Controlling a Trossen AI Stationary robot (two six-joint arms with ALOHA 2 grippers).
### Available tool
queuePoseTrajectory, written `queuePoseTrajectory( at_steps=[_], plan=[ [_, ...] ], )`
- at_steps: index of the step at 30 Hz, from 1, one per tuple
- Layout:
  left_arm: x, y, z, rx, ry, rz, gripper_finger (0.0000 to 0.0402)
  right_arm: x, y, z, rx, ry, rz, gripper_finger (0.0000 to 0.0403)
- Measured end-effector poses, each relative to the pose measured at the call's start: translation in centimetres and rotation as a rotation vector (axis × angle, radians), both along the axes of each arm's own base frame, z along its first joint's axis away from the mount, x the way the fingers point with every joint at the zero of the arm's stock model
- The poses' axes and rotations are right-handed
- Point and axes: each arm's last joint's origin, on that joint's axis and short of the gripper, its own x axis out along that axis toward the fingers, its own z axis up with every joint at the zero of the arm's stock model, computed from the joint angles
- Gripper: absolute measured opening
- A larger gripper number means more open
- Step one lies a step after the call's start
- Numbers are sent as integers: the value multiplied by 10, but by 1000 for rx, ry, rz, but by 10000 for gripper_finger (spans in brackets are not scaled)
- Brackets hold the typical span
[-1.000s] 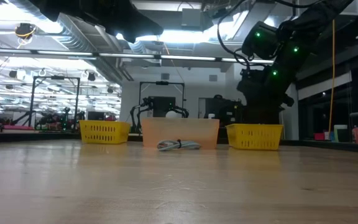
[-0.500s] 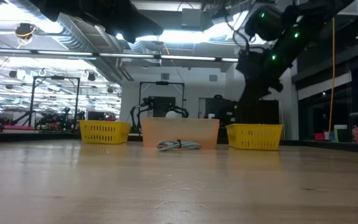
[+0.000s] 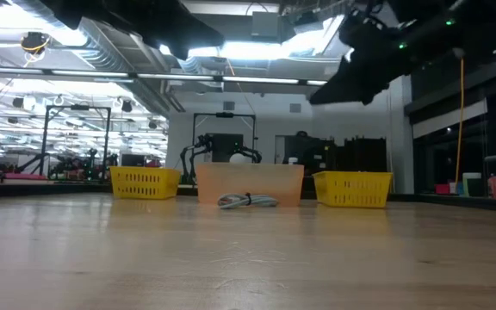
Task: Pick and place items into bin
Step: Put the blue charger cable into the left yellow bin
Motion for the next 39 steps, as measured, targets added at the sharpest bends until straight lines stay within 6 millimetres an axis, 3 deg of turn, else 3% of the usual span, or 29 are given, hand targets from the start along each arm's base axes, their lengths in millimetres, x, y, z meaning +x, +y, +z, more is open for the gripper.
queuePoseTrajectory(
  at_steps=[6,16,25,33,39],
  plan=[
    [-1,-8,0,-10,6,-28,2,-4,21,-6,-37,-190,227,0],
    [3,-15,-8,-54,38,-38,2,-21,30,-21,-47,-347,317,0],
    [29,-11,-45,-138,152,212,2,-23,30,-23,-48,-357,318,0],
    [56,3,-60,-270,368,390,2,-23,30,-23,-42,-360,316,0],
    [72,14,-66,-268,432,454,2,-24,30,-25,-41,-341,316,0]
  ],
)
